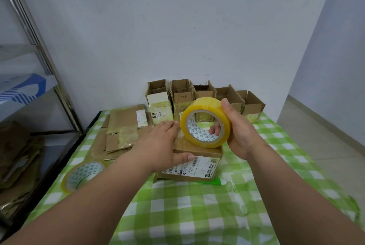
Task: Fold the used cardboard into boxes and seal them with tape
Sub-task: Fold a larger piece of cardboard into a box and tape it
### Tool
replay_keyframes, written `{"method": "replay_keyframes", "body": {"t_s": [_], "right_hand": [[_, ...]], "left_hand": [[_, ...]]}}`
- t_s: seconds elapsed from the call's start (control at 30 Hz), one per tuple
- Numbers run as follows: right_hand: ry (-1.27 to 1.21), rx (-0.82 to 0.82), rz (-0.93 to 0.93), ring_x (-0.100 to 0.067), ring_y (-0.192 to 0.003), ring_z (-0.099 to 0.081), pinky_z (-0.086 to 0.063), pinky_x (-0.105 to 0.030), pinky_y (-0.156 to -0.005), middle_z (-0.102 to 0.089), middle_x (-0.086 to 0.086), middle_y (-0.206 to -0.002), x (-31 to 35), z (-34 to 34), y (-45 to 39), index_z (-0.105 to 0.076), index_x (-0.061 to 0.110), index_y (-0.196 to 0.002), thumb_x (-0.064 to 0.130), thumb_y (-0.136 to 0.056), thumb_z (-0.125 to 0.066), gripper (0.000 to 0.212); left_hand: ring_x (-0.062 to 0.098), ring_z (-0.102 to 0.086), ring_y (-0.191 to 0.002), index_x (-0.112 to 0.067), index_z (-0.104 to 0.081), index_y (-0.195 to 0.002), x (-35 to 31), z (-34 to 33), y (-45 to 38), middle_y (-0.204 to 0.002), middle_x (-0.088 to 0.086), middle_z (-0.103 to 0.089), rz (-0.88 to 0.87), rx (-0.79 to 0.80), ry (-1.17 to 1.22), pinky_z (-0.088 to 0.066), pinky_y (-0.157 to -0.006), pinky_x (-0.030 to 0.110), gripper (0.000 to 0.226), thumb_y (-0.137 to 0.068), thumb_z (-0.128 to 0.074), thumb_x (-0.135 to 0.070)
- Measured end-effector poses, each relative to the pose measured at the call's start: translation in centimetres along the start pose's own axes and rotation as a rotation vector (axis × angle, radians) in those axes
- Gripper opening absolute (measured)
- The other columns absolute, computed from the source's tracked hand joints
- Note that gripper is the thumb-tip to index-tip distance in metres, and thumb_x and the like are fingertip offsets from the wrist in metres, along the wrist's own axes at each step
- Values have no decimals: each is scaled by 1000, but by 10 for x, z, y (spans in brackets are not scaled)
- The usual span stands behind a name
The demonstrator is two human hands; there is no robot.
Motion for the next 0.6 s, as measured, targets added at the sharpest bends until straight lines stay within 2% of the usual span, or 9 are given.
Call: {"method": "replay_keyframes", "body": {"t_s": [0.07,0.1,0.2,0.3,0.5,0.6], "right_hand": [[-19,-11,-15,-26,-64,-56,-48,-37,-76,-54,-9,-52,-1,4,0,-64,7,-73,63,-81,-55,58],[-38,-14,-18,-26,-64,-55,-47,-36,-75,-54,-8,-54,-1,7,-1,-62,7,-74,58,-88,-54,53],[-60,-23,-31,-22,-64,-55,-47,-33,-69,-59,-3,-59,0,14,-2,-63,9,-93,39,-97,-53,31],[-54,-5,-55,-18,-68,-57,-45,-31,-69,-64,3,-64,0,12,3,-65,10,-104,30,-98,-51,25],[6,39,-31,-14,-74,-65,-48,-33,-78,-73,2,-78,4,-2,4,-69,13,-103,30,-97,-55,23],[26,-10,-34,-14,-67,-61,-46,-31,-72,-68,6,-68,10,6,3,-68,15,-94,31,-94,-59,18]], "left_hand": [[16,-15,-149,-23,-9,-158,2,-1,0,-163,-6,-16,-4,6,-2,-25,-120,43,115,-68,-38,-90],[17,-15,-148,-24,-9,-158,3,-2,0,-162,-6,-16,-4,13,-3,-27,-119,43,117,-66,-36,-91],[18,-17,-148,-25,-5,-157,0,-10,2,-163,-6,-12,-28,65,-11,-29,-118,42,116,-65,-32,-90],[19,-23,-146,-29,3,-157,1,-25,10,-165,-12,1,-14,137,49,-35,-111,39,109,-72,-39,-84],[21,-25,-145,-27,6,-157,11,-33,14,-165,-8,3,-39,165,111,-30,-114,38,108,-74,-39,-80],[20,-20,-147,-27,6,-157,11,-34,15,-165,-8,4,-32,170,130,-26,-116,37,105,-77,-42,-77]]}}
Point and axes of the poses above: each hand's wrist, its own y-axis away from the middle knuckle, its own z-axis out of the back of the hand, x = y × z, the point moved 8 cm from there along -y, towards the middle knuckle
